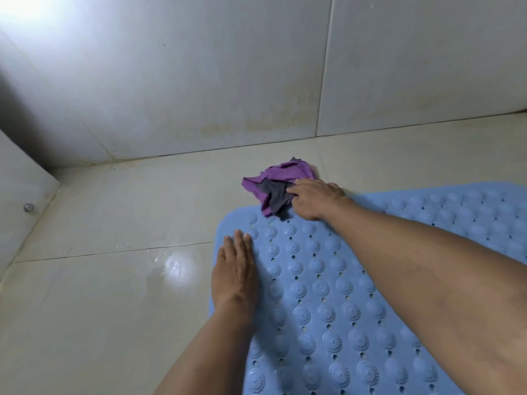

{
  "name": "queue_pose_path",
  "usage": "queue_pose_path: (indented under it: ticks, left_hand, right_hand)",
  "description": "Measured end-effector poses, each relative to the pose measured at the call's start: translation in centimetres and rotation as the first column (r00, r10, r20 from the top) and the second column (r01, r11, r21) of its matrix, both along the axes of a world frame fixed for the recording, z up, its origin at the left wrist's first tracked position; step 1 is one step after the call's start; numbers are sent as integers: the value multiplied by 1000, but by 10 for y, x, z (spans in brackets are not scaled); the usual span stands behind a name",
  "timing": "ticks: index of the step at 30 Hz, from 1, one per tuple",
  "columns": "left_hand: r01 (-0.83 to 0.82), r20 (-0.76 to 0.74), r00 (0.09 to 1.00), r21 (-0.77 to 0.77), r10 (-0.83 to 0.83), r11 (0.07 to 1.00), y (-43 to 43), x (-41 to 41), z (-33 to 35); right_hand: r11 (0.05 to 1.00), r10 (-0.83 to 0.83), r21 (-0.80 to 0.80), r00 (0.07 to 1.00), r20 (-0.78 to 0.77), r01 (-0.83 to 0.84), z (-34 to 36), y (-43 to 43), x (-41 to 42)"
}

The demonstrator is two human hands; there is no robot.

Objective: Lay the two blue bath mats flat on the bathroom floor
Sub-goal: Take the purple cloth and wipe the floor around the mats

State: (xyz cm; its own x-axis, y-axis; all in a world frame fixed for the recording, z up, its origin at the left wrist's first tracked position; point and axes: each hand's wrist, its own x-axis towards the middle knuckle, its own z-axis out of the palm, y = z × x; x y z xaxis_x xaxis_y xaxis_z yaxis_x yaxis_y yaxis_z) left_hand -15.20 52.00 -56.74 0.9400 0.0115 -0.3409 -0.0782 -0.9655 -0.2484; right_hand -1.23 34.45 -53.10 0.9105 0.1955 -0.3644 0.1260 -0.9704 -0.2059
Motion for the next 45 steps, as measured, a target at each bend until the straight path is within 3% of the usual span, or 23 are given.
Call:
queue_pose_path:
  ticks: [5, 7, 9, 12, 17, 22, 32, 41, 45]
  left_hand:
    - [-59, -55, 997, -129, 52, 990, -2, 14, 22]
    - [17, -91, 995, -206, -36, 978, -25, 19, 24]
    - [104, -117, 984, -248, -136, 963, -57, 12, 16]
    - [-41, -139, 990, -394, -15, 918, -119, -9, 5]
    - [107, -64, 985, -511, -161, 853, -223, -78, 1]
    - [123, 88, 992, -484, -92, 866, -241, -99, -16]
    - [152, 60, 988, -469, -141, 870, -248, -98, -17]
    - [152, 43, 988, -433, -148, 889, -250, -96, -22]
    - [134, 42, 991, -432, -129, 892, -251, -94, -18]
  right_hand:
    - [996, -88, -18, 996, -8, 88, -6, -69, -8]
    - [995, -98, 5, 995, -4, 98, -8, -79, -12]
    - [996, -88, 22, 996, 16, 87, -12, -80, -12]
    - [994, -96, 44, 995, 13, 95, -13, -86, -7]
    - [989, -145, 34, 987, 62, 143, -7, -121, 4]
    - [968, -243, -42, 968, 63, 246, -12, -194, 9]
    - [857, -492, -163, 871, 22, 488, -2, -329, -9]
    - [676, -682, -253, 718, 141, 692, -8, -395, -51]
    - [601, -738, -221, 640, 216, 768, -12, -417, -96]
